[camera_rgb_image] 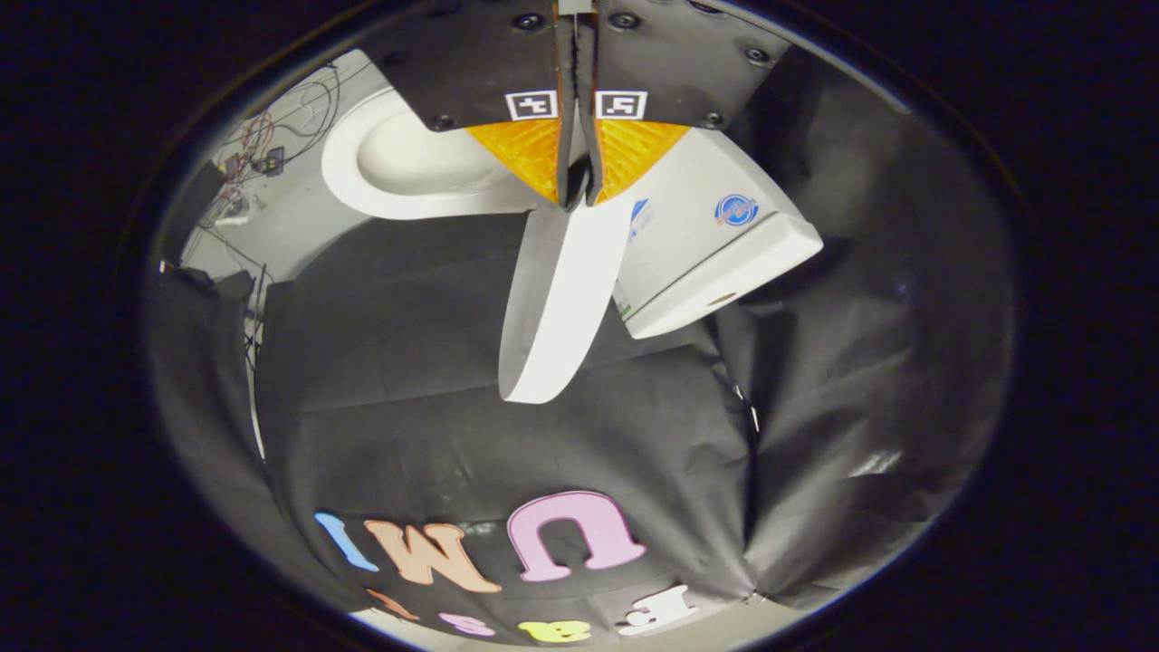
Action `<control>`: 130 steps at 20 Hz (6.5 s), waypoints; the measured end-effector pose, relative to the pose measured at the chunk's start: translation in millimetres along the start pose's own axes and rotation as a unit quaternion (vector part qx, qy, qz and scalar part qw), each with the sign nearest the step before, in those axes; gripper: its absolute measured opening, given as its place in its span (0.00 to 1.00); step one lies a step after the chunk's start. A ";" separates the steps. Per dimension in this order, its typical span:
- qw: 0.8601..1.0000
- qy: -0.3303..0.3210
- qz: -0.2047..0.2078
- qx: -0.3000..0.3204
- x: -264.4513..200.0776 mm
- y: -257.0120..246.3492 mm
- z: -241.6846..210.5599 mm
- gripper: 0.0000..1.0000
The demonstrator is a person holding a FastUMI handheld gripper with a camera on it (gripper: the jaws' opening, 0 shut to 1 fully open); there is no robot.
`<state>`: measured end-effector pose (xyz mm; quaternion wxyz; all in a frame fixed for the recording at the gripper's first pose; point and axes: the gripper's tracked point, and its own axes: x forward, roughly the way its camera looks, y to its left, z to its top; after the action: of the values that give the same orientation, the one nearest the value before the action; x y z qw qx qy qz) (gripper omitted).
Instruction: Open the toilet lid.
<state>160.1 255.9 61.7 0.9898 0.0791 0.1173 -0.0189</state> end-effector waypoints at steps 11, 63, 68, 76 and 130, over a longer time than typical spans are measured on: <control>0.999 -0.023 0.001 -0.044 15.6 48.0 10.9 0.01; 0.985 -0.056 0.061 -0.153 -50.5 -16.5 29.5 0.96; 0.986 -0.048 0.048 -0.152 -89.8 -74.4 25.1 0.96; 0.988 -0.059 0.018 -0.139 -148.3 -163.2 16.8 0.96; 0.986 -0.101 -0.006 -0.129 -92.3 -199.6 29.3 0.98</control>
<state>65.9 55.9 81.1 0.9983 -0.0521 0.0184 -0.0172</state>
